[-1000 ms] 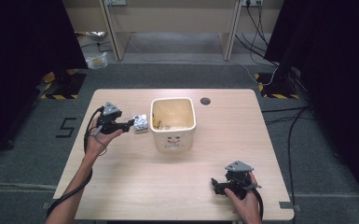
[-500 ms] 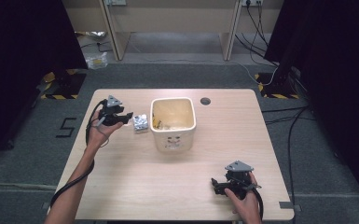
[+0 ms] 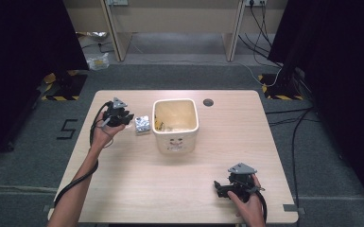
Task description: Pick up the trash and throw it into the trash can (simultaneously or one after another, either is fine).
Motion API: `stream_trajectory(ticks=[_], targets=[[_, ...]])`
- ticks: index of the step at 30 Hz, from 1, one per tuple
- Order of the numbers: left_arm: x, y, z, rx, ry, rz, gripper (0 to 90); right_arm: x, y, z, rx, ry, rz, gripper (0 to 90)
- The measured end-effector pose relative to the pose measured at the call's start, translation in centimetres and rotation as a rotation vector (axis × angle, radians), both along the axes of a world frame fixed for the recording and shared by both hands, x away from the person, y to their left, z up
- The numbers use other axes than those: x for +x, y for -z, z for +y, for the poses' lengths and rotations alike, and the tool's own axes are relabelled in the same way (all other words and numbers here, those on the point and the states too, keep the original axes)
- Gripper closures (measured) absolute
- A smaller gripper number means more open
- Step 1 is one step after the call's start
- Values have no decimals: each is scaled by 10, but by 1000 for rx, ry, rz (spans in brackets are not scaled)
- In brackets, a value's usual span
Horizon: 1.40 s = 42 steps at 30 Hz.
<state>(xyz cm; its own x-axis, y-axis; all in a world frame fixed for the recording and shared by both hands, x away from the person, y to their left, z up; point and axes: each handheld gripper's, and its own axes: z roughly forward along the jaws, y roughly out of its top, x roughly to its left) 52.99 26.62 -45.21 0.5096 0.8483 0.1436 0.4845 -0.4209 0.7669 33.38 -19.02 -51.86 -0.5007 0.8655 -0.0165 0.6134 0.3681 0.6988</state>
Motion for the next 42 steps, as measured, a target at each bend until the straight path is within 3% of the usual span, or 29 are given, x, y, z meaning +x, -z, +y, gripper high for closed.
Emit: stream_trajectory(ticks=[3, 10, 28, 35, 41, 42], targets=[[-3, -1, 1, 12, 4, -16, 812, 0, 0, 0, 2, 0, 1, 5], [-14, -16, 4, 23, 9, -53, 841, 0, 0, 0, 2, 1, 2, 5], [-48, -70, 10, -92, 49, -95, 839, 0, 0, 0, 2, 0, 1, 5], [-58, -88, 10, -109, 88, -102, 838, 0, 0, 0, 2, 0, 2, 5], [-69, -112, 6, -105, 128, -131, 838, 0, 0, 0, 3, 1, 0, 5], [-72, -119, 4, -99, 148, -155, 838, 0, 0, 0, 2, 0, 0, 5]])
